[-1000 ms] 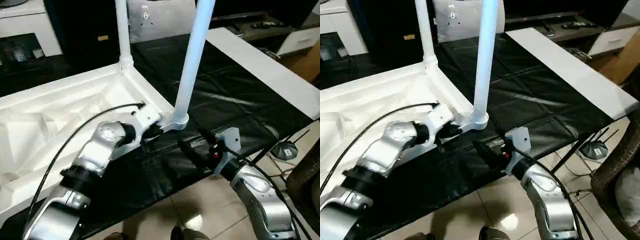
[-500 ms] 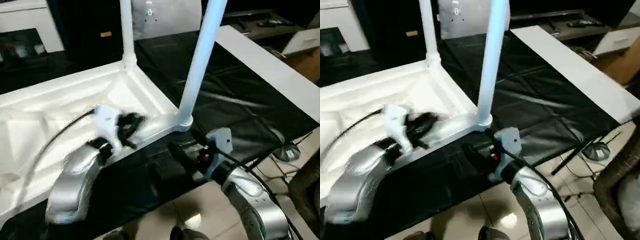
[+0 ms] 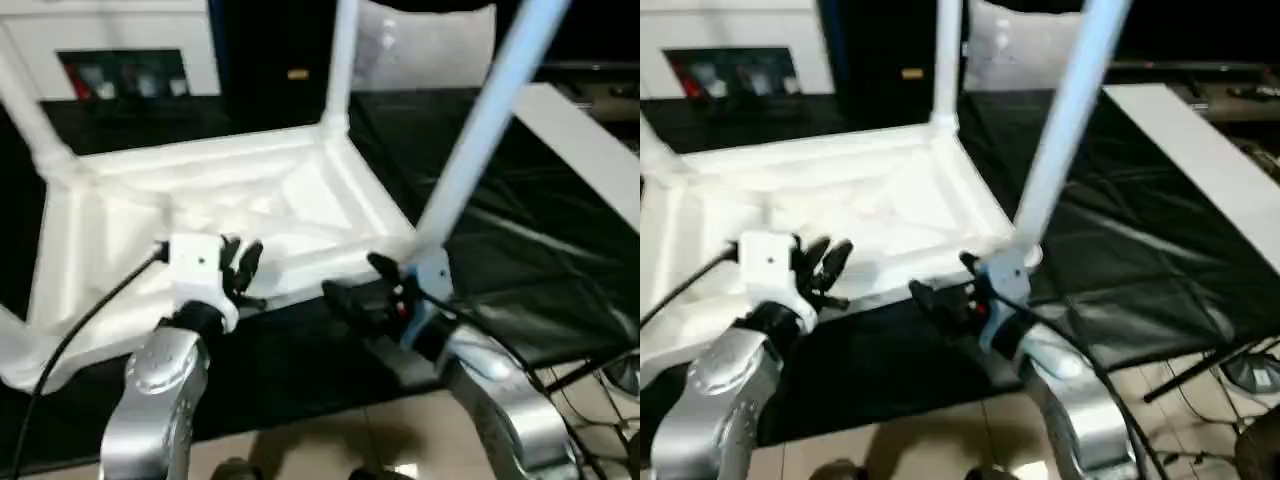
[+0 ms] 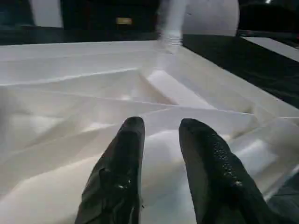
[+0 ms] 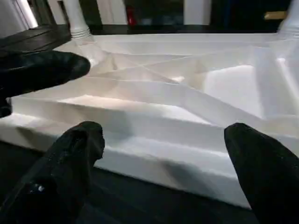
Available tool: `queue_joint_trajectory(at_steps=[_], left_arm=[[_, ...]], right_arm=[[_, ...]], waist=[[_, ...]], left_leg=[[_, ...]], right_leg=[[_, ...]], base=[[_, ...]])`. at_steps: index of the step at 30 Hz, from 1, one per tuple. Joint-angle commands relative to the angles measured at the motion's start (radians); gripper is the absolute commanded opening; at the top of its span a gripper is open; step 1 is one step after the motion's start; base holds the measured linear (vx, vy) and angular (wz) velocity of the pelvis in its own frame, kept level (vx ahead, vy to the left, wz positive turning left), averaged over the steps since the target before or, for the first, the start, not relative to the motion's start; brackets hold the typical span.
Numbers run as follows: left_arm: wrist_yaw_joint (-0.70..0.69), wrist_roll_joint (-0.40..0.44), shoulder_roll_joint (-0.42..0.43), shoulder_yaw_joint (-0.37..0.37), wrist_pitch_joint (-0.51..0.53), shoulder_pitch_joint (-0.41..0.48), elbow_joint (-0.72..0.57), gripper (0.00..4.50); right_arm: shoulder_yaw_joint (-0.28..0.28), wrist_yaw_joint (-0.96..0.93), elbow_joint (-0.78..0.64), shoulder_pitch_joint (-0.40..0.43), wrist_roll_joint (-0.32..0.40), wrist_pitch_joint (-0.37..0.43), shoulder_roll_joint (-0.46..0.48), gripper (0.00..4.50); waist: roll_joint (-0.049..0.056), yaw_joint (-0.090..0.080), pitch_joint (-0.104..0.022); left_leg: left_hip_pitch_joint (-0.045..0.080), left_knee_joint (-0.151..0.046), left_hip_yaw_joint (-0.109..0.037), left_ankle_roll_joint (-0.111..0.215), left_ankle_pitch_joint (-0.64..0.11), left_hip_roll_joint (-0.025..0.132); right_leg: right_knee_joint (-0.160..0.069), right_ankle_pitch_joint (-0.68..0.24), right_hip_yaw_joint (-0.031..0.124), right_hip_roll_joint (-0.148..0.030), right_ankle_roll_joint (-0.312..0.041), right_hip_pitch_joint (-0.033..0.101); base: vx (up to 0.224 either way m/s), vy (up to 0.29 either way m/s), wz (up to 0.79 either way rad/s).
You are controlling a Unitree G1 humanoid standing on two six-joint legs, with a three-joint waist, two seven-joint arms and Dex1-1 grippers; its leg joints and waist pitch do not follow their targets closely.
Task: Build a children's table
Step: Rotate leg to tighten
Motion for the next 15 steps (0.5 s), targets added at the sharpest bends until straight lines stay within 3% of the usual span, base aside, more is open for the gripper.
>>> queue_joint_trajectory(at_steps=[1,2,3,4,6,7,9,12,15], left_arm=[[-0.014,-0.001,0.02,-0.022,0.015,0.033,-0.032,1.72],[-0.014,-0.001,0.02,-0.022,0.015,0.033,-0.032,1.78],[-0.024,-0.003,0.029,-0.028,0.019,0.043,-0.035,1.78],[-0.036,-0.004,0.046,-0.036,0.019,0.061,-0.041,1.91],[-0.04,-0.011,0.053,-0.036,0.023,0.073,-0.049,2.08],[-0.044,-0.018,0.058,-0.031,0.025,0.084,-0.054,2.12],[-0.046,-0.02,0.062,-0.029,0.025,0.088,-0.056,2.23],[-0.065,-0.025,0.089,-0.044,0.024,0.107,-0.067,2.5],[-0.093,-0.048,0.104,-0.051,0.028,0.112,-0.078,2.6]], right_arm=[[-0.012,-0.003,-0.002,-0.012,0.012,0.031,-0.025,4.5],[-0.012,-0.003,-0.002,-0.012,0.012,0.031,-0.025,4.5],[-0.011,0.002,-0.003,-0.015,0.016,0.037,-0.029,4.5],[-0.004,0.003,-0.006,-0.019,0.013,0.044,-0.032,4.5],[-0.001,-0.001,-0.005,-0.022,0.009,0.054,-0.032,4.5],[-0.002,-0.011,0.002,-0.029,0.005,0.063,-0.028,4.5],[-0.002,-0.016,0.005,-0.032,0.004,0.069,-0.025,4.5],[-0.004,-0.049,0.021,-0.05,-0.023,0.033,-0.017,4.5],[0.003,-0.032,0.026,-0.057,-0.025,0.01,-0.034,4.5]], waist=[[0.022,-0.028,-0.058],[0.014,-0.028,-0.058],[0.006,-0.033,-0.056],[-0.004,-0.035,-0.054],[-0.007,-0.036,-0.049],[-0.009,-0.038,-0.049],[-0.008,-0.04,-0.05],[-0.013,-0.044,-0.047],[-0.014,-0.04,-0.052]], left_leg=[[0.021,-0.109,-0.028,0.164,0.014,0.106],[0.021,-0.11,-0.019,0.128,-0.063,0.096],[0.012,-0.117,-0.007,0.056,-0.193,0.076],[0.007,-0.121,0.006,0.002,-0.277,0.065],[0.011,-0.122,0.012,-0.042,-0.366,0.057],[0.01,-0.123,0.013,-0.052,-0.392,0.057],[0.013,-0.122,0.014,-0.055,-0.395,0.055],[0.007,-0.124,0.019,-0.042,-0.377,0.052],[0.008,-0.122,0.024,-0.023,-0.313,0.054]], right_leg=[[-0.032,-0.072,0.062,-0.025,-0.134,0.033],[-0.045,-0.089,0.071,-0.036,-0.137,0.037],[-0.057,-0.154,0.084,-0.051,-0.137,0.047],[-0.074,-0.262,0.091,-0.058,-0.112,0.048],[-0.089,-0.411,0.099,-0.065,-0.067,0.036],[-0.098,-0.475,0.101,-0.069,-0.04,0.031],[-0.105,-0.499,0.103,-0.07,-0.021,0.025],[-0.112,-0.528,0.103,-0.07,-0.004,0.023],[-0.109,-0.491,0.108,-0.069,-0.012,0.021]], base=[[-0.005,0.138,-0.02],[-0.037,0.107,0.03],[-0.047,0.068,-0.04],[-0.047,0.068,-0.04],[-0.054,0.019,-0.09],[-0.055,0.006,-0.08],[0.0,0.0,0.0],[0.0,0.0,0.0],[0.0,0.0,0.0]])
